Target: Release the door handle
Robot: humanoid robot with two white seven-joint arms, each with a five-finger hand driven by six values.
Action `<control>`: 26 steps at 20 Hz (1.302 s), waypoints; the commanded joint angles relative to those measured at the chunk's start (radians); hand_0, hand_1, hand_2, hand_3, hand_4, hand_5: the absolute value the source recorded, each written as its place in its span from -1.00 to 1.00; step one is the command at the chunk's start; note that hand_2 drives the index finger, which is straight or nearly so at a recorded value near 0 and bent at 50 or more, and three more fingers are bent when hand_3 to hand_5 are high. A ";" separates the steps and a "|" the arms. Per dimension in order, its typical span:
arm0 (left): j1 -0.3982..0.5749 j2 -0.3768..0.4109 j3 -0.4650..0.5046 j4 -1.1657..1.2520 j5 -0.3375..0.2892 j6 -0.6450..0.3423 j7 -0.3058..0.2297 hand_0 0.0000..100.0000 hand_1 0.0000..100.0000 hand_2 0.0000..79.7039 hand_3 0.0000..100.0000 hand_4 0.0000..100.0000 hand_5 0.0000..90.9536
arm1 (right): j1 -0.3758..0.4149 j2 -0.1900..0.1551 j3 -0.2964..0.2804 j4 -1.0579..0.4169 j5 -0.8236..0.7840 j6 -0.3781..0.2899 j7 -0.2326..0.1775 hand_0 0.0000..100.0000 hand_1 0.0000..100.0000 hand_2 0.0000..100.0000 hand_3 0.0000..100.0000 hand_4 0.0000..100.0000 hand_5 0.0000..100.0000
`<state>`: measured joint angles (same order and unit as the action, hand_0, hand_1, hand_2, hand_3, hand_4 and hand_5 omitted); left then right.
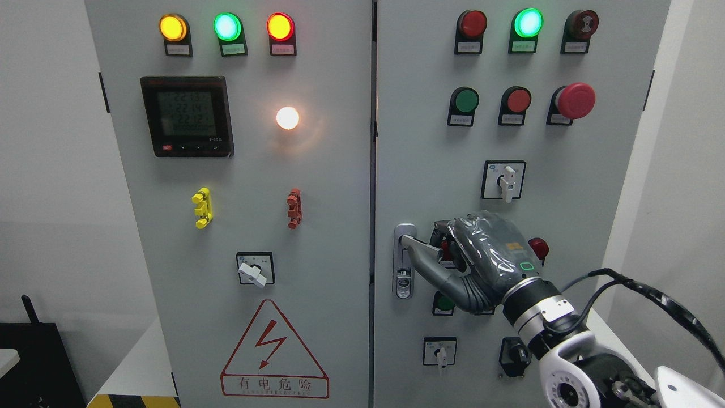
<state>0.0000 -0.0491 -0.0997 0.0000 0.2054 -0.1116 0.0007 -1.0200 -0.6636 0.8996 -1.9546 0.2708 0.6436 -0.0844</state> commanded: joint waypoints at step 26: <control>0.032 0.000 0.000 -0.031 0.000 0.000 0.001 -0.76 -0.22 -1.00 -1.00 -1.00 -1.00 | -0.002 -0.002 -0.007 -0.001 0.001 0.001 -0.008 -0.13 -1.00 0.46 1.00 1.00 1.00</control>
<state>0.0000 -0.0491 -0.0997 0.0000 0.2054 -0.1116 0.0007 -1.0198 -0.6651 0.8947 -1.9560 0.2716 0.6437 -0.0929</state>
